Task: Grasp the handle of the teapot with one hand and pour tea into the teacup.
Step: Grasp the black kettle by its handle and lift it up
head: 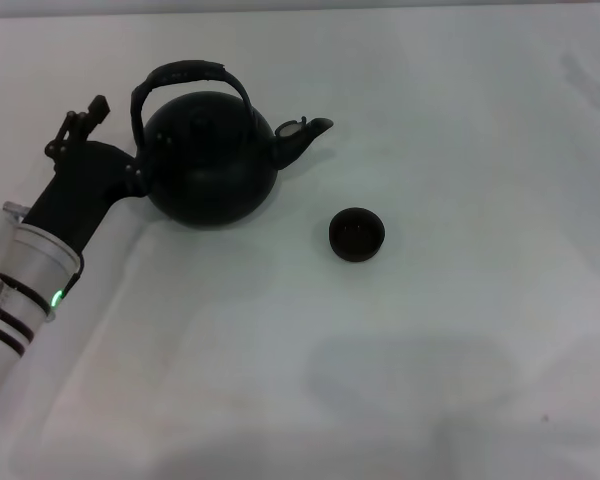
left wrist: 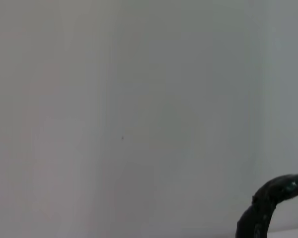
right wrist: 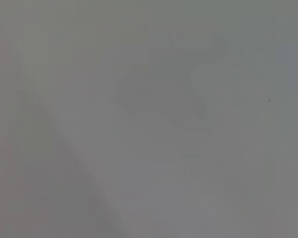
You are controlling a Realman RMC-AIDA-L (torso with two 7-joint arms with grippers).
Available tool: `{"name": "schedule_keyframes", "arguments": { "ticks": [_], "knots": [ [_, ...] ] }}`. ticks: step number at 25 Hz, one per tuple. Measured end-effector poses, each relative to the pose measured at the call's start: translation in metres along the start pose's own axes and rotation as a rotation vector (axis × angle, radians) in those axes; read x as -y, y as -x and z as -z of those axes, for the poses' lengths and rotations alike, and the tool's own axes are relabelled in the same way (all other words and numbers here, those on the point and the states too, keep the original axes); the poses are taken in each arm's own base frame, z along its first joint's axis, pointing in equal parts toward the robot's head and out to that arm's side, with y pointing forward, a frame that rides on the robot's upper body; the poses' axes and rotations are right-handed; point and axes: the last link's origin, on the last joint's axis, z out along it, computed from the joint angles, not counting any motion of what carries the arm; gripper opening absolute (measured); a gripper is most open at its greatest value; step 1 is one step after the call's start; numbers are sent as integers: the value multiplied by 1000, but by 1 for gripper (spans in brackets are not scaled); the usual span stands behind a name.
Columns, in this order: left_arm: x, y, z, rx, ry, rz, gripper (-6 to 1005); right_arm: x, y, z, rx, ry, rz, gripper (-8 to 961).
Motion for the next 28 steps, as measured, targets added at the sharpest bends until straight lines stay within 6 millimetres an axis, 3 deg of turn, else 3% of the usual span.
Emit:
{"name": "schedule_keyframes", "arguments": {
  "ticks": [3, 8, 20, 28],
  "knots": [
    [0, 1, -1, 13, 3, -4, 828, -1, 0, 0, 1, 3, 1, 872],
    [2, 2, -1, 18, -3, -3, 658, -1, 1, 0, 3, 9, 0, 872],
    [2, 1, -4, 20, 5, -16, 579, -1, 1, 0, 2, 10, 1, 872],
    [5, -1, -7, 19, 4, -29, 384, -1, 1, 0, 2, 10, 1, 872]
  ]
}}
